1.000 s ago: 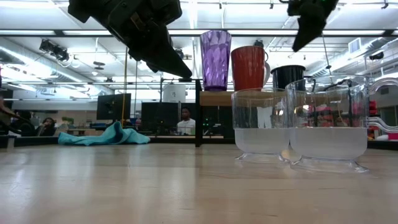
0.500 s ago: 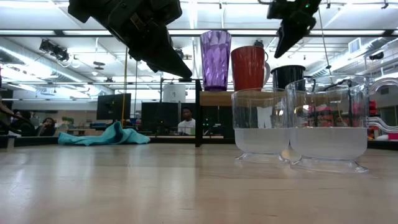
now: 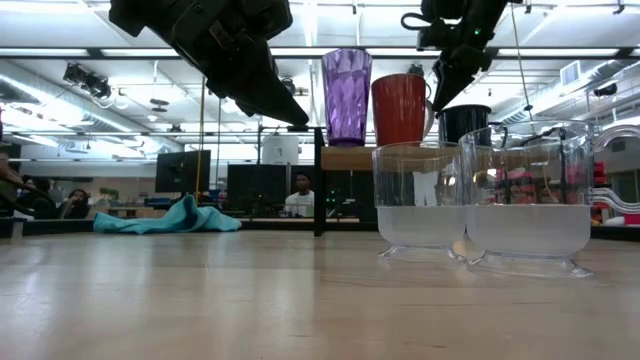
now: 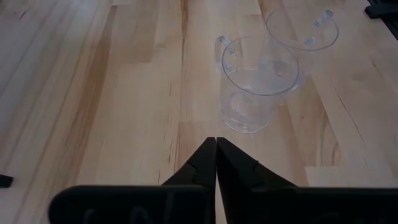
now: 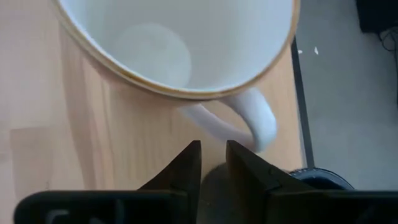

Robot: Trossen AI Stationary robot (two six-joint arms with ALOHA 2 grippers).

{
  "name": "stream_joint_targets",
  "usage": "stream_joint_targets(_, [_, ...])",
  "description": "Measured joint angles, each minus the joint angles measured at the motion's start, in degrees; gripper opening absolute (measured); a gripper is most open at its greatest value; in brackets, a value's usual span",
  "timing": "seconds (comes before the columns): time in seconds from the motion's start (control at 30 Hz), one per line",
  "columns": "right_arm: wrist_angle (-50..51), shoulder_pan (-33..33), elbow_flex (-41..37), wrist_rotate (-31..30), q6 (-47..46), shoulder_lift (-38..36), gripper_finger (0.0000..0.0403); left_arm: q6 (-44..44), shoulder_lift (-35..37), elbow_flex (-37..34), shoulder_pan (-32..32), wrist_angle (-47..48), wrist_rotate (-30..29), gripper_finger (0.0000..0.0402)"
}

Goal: Stack small to large cups/mugs on shelf
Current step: Adjust the mugs on the shelf

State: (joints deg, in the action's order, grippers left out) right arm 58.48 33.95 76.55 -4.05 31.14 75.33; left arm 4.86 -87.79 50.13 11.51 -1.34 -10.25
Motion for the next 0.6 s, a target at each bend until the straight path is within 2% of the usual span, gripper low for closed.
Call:
stream_joint_targets(0.37, [-2.9,2.0,0.0,0.0,0.1,0.0,0.0076,0.0,0.0,0.0,0.0,0.2,0.0,0.0024])
stream_joint_targets(0.6, [-4.4,2.0,0.0,-0.3,0.1,0.0,0.0072,-0.2,0.0,0.0,0.0,0.3,0.0,0.0016])
